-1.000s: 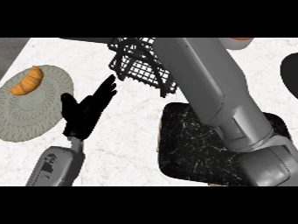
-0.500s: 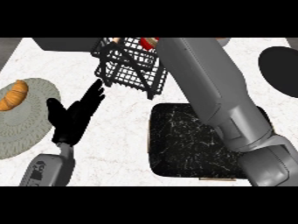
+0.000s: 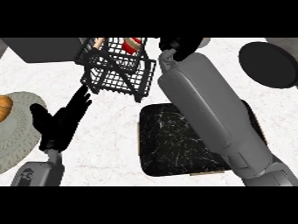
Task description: Pick the cupcake from the tray and place it in the tiered basket
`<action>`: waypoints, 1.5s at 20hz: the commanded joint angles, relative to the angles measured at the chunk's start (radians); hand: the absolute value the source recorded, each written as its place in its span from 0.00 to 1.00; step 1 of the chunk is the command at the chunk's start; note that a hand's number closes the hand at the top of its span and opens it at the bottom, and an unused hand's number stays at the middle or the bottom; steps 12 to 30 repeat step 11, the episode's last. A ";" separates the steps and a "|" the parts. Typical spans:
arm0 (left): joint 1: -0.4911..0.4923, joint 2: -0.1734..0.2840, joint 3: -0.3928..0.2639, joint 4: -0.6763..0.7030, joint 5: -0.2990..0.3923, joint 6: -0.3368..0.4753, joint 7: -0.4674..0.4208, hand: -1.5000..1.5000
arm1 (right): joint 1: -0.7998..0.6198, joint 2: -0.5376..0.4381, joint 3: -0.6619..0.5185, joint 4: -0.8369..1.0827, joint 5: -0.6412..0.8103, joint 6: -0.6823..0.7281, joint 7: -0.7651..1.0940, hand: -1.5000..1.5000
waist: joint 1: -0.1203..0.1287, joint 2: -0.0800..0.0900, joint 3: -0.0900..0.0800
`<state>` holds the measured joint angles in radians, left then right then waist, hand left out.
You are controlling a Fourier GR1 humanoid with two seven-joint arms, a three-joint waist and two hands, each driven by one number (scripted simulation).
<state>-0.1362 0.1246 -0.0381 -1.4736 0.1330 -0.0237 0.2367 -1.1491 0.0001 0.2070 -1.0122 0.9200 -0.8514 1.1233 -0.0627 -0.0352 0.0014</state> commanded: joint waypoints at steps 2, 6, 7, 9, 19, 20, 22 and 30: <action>0.036 0.037 0.049 0.013 0.022 -0.017 -0.019 0.50 | 0.131 0.000 0.081 -0.275 -0.008 0.157 0.087 0.00 | -0.043 -0.015 0.000; 0.041 0.029 0.040 -0.036 0.009 0.014 0.015 0.50 | 0.265 -0.037 0.124 -0.464 0.006 0.225 0.124 0.00 | -0.058 -0.022 0.001; 0.097 0.031 0.042 -0.021 0.015 -0.007 -0.030 0.50 | 0.321 -0.069 0.125 -0.520 -0.001 0.226 0.112 0.00 | -0.058 -0.018 0.000; 0.055 0.035 0.052 -0.024 0.012 0.007 -0.012 0.50 | 0.397 -0.096 0.141 -0.628 -0.010 0.254 0.116 0.00 | -0.078 -0.017 0.001; 0.072 0.021 0.038 -0.030 0.003 0.015 -0.014 0.50 | 0.420 -0.144 0.134 -0.742 0.000 0.313 0.140 0.00 | -0.078 -0.017 0.000; 0.072 0.021 0.038 -0.030 0.003 0.015 -0.014 0.50 | 0.420 -0.144 0.134 -0.742 0.000 0.313 0.140 0.00 | -0.078 -0.017 0.000; 0.072 0.021 0.038 -0.030 0.003 0.015 -0.014 0.50 | 0.420 -0.144 0.134 -0.742 0.000 0.313 0.140 0.00 | -0.078 -0.017 0.000; 0.072 0.021 0.038 -0.030 0.003 0.015 -0.014 0.50 | 0.420 -0.144 0.134 -0.742 0.000 0.313 0.140 0.00 | -0.078 -0.017 0.000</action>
